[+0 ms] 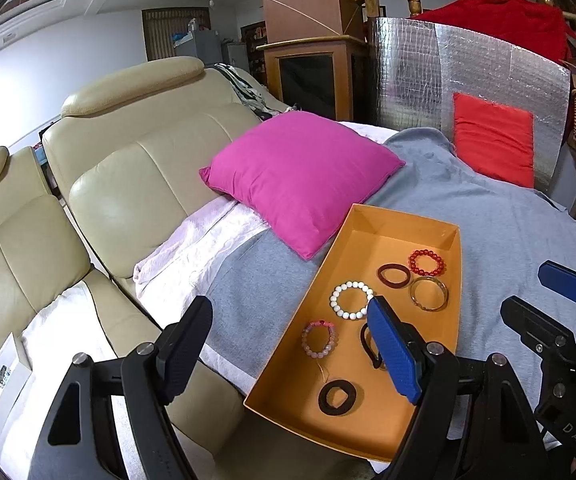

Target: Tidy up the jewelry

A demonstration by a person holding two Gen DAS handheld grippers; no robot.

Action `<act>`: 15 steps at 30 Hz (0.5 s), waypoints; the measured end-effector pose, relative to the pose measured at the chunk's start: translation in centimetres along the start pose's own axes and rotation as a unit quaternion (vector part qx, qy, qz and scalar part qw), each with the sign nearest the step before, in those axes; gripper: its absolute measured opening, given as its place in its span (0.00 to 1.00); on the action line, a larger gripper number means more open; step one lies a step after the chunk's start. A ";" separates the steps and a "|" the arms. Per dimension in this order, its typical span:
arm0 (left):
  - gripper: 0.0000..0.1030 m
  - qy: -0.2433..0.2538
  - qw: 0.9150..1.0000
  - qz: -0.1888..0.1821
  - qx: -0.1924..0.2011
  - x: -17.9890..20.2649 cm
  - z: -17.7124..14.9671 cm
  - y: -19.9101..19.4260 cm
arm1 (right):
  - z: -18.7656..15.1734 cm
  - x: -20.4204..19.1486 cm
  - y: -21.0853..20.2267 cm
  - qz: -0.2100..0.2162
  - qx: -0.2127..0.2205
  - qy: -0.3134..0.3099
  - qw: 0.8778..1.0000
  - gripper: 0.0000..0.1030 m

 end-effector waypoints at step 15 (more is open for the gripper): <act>0.78 0.044 0.999 -0.004 -0.008 4.5 0.9 1.9 | -0.9 4.6 1.8 -0.009 0.001 0.037 0.999 0.52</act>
Point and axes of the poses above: each gripper's, at about its wrist camera, not at the fingertips, and y roughly the way its jaws point, x to its right, z to its top, the point moved 10 cm from there along y, roughly the way its jaws point, and after that the axes turned 5 degrees about y, right-handed, at the moved point
